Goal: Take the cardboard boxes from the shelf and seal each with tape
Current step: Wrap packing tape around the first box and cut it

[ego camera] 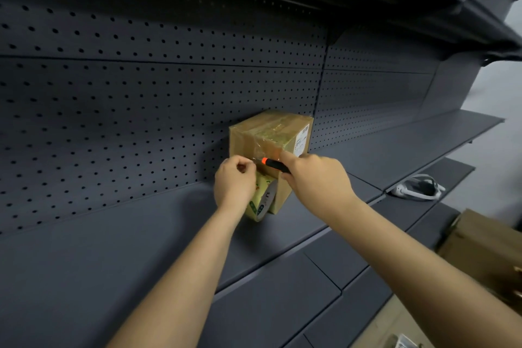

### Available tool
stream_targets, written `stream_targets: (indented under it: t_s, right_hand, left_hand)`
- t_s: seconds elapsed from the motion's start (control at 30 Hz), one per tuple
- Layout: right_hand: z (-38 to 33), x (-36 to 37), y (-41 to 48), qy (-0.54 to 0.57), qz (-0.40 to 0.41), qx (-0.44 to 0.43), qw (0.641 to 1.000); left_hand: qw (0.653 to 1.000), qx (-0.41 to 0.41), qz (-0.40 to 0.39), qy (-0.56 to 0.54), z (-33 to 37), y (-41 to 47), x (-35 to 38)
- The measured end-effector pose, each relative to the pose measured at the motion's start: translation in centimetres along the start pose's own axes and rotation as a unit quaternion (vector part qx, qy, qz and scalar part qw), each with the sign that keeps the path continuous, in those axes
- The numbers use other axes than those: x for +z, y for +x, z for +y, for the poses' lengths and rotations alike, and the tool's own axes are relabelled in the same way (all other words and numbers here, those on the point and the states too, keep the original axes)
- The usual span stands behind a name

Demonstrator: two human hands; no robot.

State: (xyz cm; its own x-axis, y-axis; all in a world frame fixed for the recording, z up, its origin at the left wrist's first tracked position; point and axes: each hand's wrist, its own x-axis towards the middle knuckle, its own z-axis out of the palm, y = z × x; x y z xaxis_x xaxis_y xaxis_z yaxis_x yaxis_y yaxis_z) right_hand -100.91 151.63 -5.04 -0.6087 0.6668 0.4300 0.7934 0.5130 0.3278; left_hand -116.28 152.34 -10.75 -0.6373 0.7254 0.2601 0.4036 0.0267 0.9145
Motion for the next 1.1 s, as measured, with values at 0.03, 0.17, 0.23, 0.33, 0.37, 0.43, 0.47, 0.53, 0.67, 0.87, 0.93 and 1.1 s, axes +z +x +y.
stream_targets:
  t_s: [0.03, 0.17, 0.23, 0.33, 0.37, 0.43, 0.47, 0.53, 0.67, 0.87, 0.93, 1.1]
  right_hand:
    - [-0.2, 0.1, 0.1, -0.009, 0.001, 0.009, 1.000]
    - [-0.3, 0.2, 0.2, -0.033, -0.001, 0.032, 0.999]
    - [-0.2, -0.1, -0.2, -0.039, -0.002, 0.033, 0.999]
    - [0.2, -0.9, -0.9, -0.046, -0.005, 0.040, 0.998]
    - [0.3, -1.1, -1.1, -0.047, -0.008, 0.042, 0.998]
    - [0.6, -1.6, -1.4, -0.045, -0.017, 0.045, 0.998]
    - [0.7, -1.9, -1.6, -0.043, -0.021, 0.046, 0.998]
    - [0.9, -2.3, -2.0, -0.039, -0.027, 0.049, 0.998]
    - [1.3, -2.7, -2.3, -0.035, -0.032, 0.054, 0.997]
    - [1.1, -2.4, -1.8, -0.010, -0.049, 0.050, 0.998]
    - [1.3, -2.3, -2.1, -0.012, -0.057, 0.064, 0.996]
    - [1.7, -2.9, -2.9, 0.023, -0.047, 0.055, 0.997]
  left_hand:
    - [1.000, 0.003, 0.003, 0.004, 0.0, 0.0, 0.1]
    - [1.000, 0.007, 0.003, 0.024, 0.0, 0.0, 0.1]
    - [1.000, 0.001, 0.000, 0.027, 0.0, 0.2, 0.0]
    - [1.000, -0.004, -0.003, 0.024, 0.0, 0.4, 0.1]
    - [1.000, -0.002, -0.005, 0.021, -0.1, 0.5, 0.1]
    - [1.000, 0.001, -0.007, 0.019, -0.2, 0.6, 0.1]
    - [1.000, 0.002, -0.007, 0.017, -0.2, 0.6, 0.2]
    - [1.000, 0.001, -0.006, 0.012, -0.2, 0.6, 0.2]
    - [1.000, 0.004, -0.007, 0.010, -0.2, 0.4, 0.3]
    - [1.000, 0.005, -0.004, 0.004, -0.2, 0.3, 0.3]
    - [1.000, 0.008, -0.003, 0.007, -0.1, 0.4, 0.3]
    - [1.000, 0.012, -0.002, 0.002, -0.3, 0.5, 0.4]
